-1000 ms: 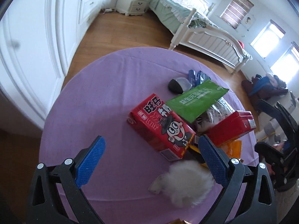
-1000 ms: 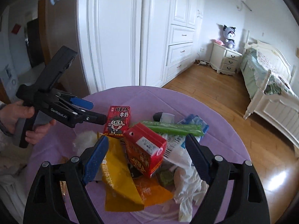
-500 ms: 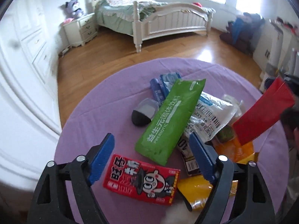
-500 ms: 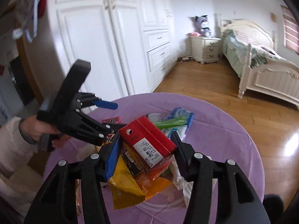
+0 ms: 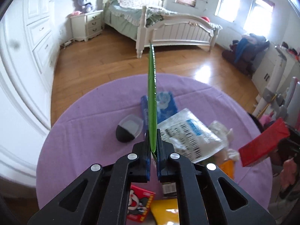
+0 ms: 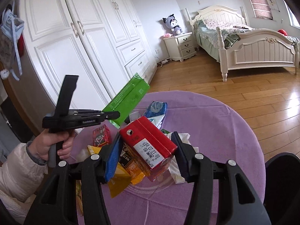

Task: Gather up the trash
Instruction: 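Carry both items over the black bin and open both tools to drop them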

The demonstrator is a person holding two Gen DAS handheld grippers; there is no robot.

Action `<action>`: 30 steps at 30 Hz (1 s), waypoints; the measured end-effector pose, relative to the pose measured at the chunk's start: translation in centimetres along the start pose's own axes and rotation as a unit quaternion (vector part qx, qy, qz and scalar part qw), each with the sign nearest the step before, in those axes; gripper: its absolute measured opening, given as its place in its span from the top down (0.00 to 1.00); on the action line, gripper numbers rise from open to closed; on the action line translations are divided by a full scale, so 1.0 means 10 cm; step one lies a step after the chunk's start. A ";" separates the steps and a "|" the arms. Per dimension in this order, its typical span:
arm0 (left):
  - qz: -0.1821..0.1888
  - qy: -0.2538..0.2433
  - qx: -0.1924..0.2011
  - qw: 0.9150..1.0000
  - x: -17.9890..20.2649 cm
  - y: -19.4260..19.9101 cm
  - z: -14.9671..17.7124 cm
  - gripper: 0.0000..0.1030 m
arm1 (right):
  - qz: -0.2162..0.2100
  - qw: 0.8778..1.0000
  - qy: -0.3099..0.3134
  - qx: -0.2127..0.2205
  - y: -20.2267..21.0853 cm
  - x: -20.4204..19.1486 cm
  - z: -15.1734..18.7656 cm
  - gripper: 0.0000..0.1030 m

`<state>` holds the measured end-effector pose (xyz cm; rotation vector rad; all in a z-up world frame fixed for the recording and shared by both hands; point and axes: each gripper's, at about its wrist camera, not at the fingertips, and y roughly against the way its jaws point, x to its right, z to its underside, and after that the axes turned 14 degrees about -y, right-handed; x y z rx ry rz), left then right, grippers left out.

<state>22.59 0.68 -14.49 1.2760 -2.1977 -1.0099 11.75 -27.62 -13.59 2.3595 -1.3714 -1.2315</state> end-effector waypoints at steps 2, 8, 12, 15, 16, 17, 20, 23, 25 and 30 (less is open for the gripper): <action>0.016 -0.002 0.029 0.999 0.21 0.17 -0.13 0.94 | -0.002 1.000 -0.018 0.018 0.10 0.08 -0.06 0.49; 0.103 -0.005 0.068 0.992 1.11 0.12 -0.52 0.94 | 0.091 0.988 -0.051 0.114 0.58 0.55 -0.15 0.49; 0.155 -0.035 0.053 0.986 1.95 -0.29 -0.63 0.94 | 0.182 0.969 -0.089 0.144 0.81 1.10 -0.09 0.49; 0.201 -0.053 0.023 0.978 2.52 -0.68 -0.70 0.94 | 0.238 0.952 -0.113 0.153 0.95 1.55 0.03 0.49; 0.214 -0.057 0.013 0.975 2.68 -0.80 -0.70 0.94 | 0.253 0.948 -0.120 0.153 0.97 1.68 0.07 0.49; 0.222 -0.063 0.003 0.973 2.84 -0.92 -0.71 0.94 | 0.265 0.943 -0.130 0.152 1.00 1.82 0.11 0.49; 0.236 -0.077 -0.032 0.968 3.26 -1.27 -0.72 0.94 | 0.289 0.932 -0.164 0.146 1.10 2.21 0.22 0.49; 0.240 -0.093 -0.060 0.965 3.60 -1.56 -0.71 0.94 | 0.300 0.925 -0.190 0.136 1.10 2.53 0.27 0.49; 0.235 -0.099 -0.079 0.964 3.74 -1.73 -0.72 0.94 | 0.299 0.923 -0.206 0.128 1.08 2.70 0.34 0.49; 0.230 -0.103 -0.110 0.961 3.91 -1.97 -0.67 0.94 | 0.292 0.923 -0.229 0.105 1.05 2.99 0.53 0.49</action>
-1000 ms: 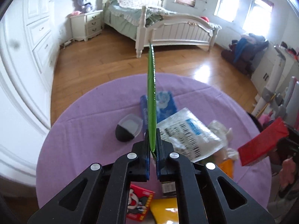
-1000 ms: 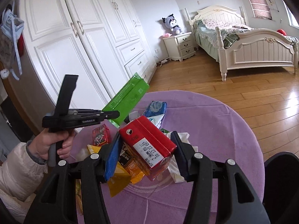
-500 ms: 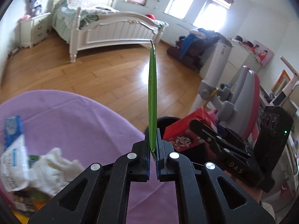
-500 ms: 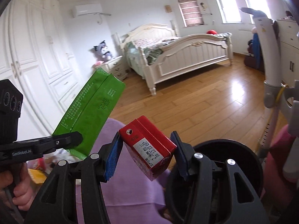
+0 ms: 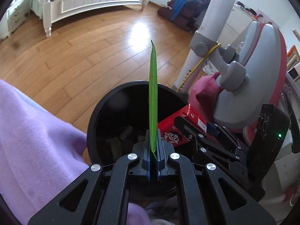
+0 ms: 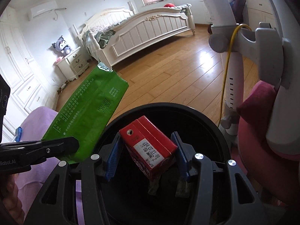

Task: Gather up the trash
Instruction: 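Carry both items over the black bin and open both tools to drop them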

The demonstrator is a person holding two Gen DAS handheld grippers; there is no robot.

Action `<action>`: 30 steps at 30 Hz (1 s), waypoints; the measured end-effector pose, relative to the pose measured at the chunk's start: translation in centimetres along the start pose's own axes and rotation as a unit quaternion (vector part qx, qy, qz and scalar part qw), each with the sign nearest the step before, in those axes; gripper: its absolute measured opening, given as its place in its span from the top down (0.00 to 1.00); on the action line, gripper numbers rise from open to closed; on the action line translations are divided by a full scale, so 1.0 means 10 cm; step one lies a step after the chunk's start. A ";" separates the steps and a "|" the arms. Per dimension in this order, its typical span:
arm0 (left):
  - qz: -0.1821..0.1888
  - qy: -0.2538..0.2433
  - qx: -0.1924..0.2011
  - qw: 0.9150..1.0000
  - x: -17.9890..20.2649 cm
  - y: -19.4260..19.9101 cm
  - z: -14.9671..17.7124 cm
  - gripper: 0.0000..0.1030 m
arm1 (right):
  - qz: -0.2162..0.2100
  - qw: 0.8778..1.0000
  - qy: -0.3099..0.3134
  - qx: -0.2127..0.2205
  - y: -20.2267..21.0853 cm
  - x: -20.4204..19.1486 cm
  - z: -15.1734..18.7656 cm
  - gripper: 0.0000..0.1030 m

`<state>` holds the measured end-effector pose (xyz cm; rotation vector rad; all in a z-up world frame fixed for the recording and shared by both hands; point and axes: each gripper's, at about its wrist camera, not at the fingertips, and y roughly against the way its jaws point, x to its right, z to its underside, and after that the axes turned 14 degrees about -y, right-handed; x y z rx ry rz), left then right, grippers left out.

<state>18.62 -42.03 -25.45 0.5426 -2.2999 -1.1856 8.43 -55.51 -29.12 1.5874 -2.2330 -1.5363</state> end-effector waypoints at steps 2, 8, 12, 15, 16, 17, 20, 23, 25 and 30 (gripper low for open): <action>-0.001 -0.001 -0.008 1.000 0.03 -0.06 0.01 0.94 | 0.000 1.000 -0.005 -0.006 -0.05 0.04 0.01 0.49; -0.003 -0.003 -0.016 1.000 0.04 -0.16 0.01 0.94 | -0.004 1.000 -0.015 -0.024 -0.08 0.10 0.01 0.48; -0.012 -0.003 -0.017 1.000 0.04 -0.11 0.02 0.80 | -0.003 0.999 -0.029 -0.032 -0.06 0.13 -0.02 0.41; -0.035 -0.010 -0.001 0.999 0.06 0.02 0.03 0.44 | -0.008 0.999 -0.038 -0.022 0.03 0.13 -0.04 0.29; -0.040 -0.012 0.005 0.999 0.08 0.07 0.04 0.43 | -0.010 0.999 -0.038 -0.020 0.05 0.12 -0.05 0.29; -0.041 -0.013 0.008 0.999 0.08 0.13 0.04 0.43 | -0.013 0.999 -0.037 -0.019 0.09 0.10 -0.05 0.29; -0.035 -0.009 0.023 0.999 0.06 0.38 0.08 0.43 | -0.027 0.999 -0.030 -0.014 0.20 0.00 -0.04 0.29; -0.040 -0.007 0.045 0.998 0.06 0.71 0.17 0.43 | -0.049 0.999 -0.022 -0.010 0.34 -0.16 0.00 0.29; -0.047 -0.003 0.062 0.997 0.04 0.99 0.27 0.30 | -0.066 0.998 -0.012 -0.012 0.43 -0.30 0.04 0.29; -0.075 0.011 0.110 0.991 -0.06 1.74 0.73 0.23 | -0.116 0.993 0.029 -0.023 0.65 -0.78 0.17 0.27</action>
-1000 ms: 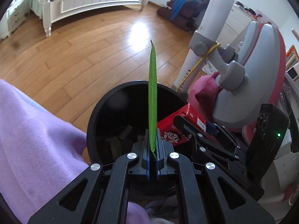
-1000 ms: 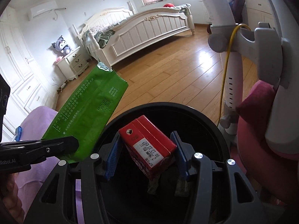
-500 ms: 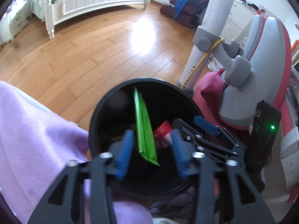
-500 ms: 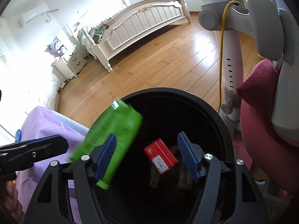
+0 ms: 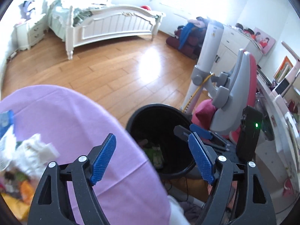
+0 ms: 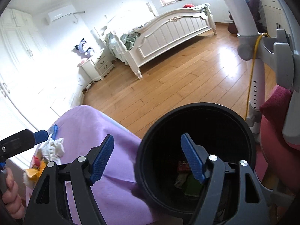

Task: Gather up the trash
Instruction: 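Grasp the gold wrapper with the left tool while the right tool grasps the yellow wrapper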

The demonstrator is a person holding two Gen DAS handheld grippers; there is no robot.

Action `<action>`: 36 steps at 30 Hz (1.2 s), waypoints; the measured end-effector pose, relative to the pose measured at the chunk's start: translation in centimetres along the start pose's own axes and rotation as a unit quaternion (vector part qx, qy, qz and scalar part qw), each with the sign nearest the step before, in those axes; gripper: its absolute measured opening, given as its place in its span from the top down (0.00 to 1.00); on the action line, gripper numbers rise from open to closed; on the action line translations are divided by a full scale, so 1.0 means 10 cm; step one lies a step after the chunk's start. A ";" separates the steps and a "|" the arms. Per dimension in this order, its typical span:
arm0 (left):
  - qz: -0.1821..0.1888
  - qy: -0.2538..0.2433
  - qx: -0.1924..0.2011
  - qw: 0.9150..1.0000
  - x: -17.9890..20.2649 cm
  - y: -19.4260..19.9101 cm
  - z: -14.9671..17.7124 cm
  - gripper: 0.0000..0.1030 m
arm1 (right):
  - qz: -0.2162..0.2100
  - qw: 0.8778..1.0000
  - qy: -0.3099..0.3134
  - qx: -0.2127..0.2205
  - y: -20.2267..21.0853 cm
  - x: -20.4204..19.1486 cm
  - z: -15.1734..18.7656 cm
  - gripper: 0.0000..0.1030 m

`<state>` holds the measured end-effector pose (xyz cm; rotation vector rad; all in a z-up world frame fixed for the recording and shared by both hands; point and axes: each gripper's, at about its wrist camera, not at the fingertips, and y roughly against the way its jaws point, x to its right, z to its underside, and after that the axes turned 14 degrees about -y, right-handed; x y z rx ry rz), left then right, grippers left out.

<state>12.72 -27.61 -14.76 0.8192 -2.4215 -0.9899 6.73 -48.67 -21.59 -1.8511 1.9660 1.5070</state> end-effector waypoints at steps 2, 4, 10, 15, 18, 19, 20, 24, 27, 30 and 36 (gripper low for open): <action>-0.021 0.012 0.009 1.000 -0.18 0.33 0.20 0.23 | -0.019 0.999 0.023 -0.012 0.02 -0.24 0.07 0.27; -0.047 0.031 0.012 0.998 -0.38 0.65 0.43 0.23 | -0.038 0.998 0.051 -0.027 0.03 -0.48 0.16 0.27; -0.156 0.103 -0.031 0.982 -0.93 1.40 1.46 0.23 | -0.095 0.982 0.137 -0.090 -0.03 -1.25 0.52 0.27; -0.194 0.160 -0.087 0.964 -1.36 1.72 2.30 0.23 | -0.142 0.953 0.220 -0.152 -0.13 -1.94 1.02 0.27; -0.183 0.193 -0.094 0.960 -1.54 1.75 2.59 0.24 | -0.162 0.928 0.285 -0.177 -0.15 -2.38 1.42 0.27; -0.180 0.191 -0.093 0.960 -1.56 1.75 2.62 0.27 | -0.164 0.920 0.306 -0.182 -0.16 -2.50 1.54 0.27; -0.185 0.180 -0.088 0.962 -1.56 1.75 2.61 0.30 | -0.162 0.912 0.328 -0.184 -0.18 -2.62 1.65 0.27; -0.193 0.141 -0.086 0.967 -1.55 1.69 2.60 0.43 | -0.136 0.884 0.407 -0.185 -0.33 -2.94 1.95 0.28; -0.206 0.113 -0.086 0.968 -1.51 1.65 2.60 0.68 | -0.074 0.865 0.453 -0.204 -0.61 -3.05 2.07 0.39; -0.185 0.122 -0.068 0.973 -1.50 1.67 2.62 0.80 | -0.036 0.849 0.479 -0.221 -0.80 -3.05 2.15 0.58; -0.149 0.172 -0.014 0.974 -1.54 1.77 2.71 0.95 | -0.065 0.863 0.454 -0.209 -0.66 -2.98 2.09 0.77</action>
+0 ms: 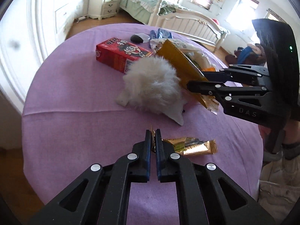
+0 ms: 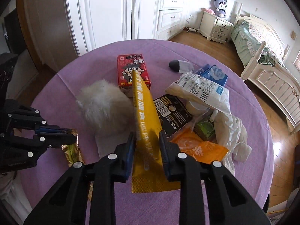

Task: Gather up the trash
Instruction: 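Grasp the gold wrapper with the left tool while the right tool grasps the yellow wrapper, then move both wrappers over the black bin and open both tools to release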

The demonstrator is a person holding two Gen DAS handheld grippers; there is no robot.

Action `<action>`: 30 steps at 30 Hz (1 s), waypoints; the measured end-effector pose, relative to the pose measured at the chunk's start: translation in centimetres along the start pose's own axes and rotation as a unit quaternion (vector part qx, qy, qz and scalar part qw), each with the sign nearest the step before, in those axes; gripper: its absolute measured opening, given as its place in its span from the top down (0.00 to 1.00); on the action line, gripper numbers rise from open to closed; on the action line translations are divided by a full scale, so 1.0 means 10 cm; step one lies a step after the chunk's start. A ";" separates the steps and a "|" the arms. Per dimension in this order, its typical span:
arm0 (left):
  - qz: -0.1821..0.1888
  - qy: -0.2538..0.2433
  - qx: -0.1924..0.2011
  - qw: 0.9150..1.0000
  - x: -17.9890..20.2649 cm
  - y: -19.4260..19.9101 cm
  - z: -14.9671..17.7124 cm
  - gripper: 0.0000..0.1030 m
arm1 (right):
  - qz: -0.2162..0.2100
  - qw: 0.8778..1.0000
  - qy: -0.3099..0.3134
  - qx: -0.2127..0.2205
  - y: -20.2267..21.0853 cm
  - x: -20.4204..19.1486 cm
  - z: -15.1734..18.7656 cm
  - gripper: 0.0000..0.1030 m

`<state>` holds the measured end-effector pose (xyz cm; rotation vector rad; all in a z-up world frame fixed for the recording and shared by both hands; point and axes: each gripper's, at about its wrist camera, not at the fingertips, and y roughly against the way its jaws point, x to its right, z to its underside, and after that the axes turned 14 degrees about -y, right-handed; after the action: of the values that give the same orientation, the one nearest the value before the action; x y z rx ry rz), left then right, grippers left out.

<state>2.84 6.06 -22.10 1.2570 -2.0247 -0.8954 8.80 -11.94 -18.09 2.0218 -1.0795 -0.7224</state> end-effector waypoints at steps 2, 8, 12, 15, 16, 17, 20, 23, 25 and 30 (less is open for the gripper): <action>0.000 0.009 0.018 1.000 -0.01 0.09 -0.04 0.96 | -0.029 0.999 -0.035 0.017 0.12 0.10 0.02 0.78; 0.001 0.012 0.064 0.998 0.04 0.33 -0.33 0.96 | -0.107 0.978 -0.157 0.088 0.55 0.53 0.12 0.79; 0.010 -0.002 0.088 0.996 0.22 0.46 -0.58 0.96 | -0.129 0.957 -0.221 0.136 0.79 0.85 0.19 0.79; 0.015 -0.024 0.095 0.995 0.40 0.42 -0.80 0.96 | -0.124 0.944 -0.256 0.168 0.96 1.11 0.27 0.79; 0.021 -0.031 0.095 0.995 0.48 0.37 -0.90 0.96 | -0.120 0.940 -0.267 0.174 1.00 1.20 0.29 0.79; 0.029 -0.038 0.097 0.994 0.58 0.32 -0.99 0.96 | -0.116 0.937 -0.277 0.180 1.04 1.29 0.32 0.79; 0.039 -0.071 0.106 0.991 0.86 0.14 -1.24 0.96 | -0.098 0.927 -0.302 0.201 1.15 1.53 0.43 0.79; 0.058 -0.095 0.105 0.988 1.20 -0.11 -1.51 0.96 | -0.081 0.919 -0.321 0.214 1.25 1.80 0.55 0.79; 0.070 -0.111 0.106 0.986 1.42 -0.27 -1.64 0.96 | -0.059 0.915 -0.332 0.221 1.28 1.98 0.61 0.79; 0.096 -0.144 0.101 0.980 1.97 -0.69 -1.93 0.96 | -0.023 0.898 -0.369 0.238 1.37 2.43 0.85 0.79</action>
<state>13.67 -18.75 -13.34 1.0577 -2.4713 -0.8351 8.21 -40.94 -15.35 2.2214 -1.7806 -1.4361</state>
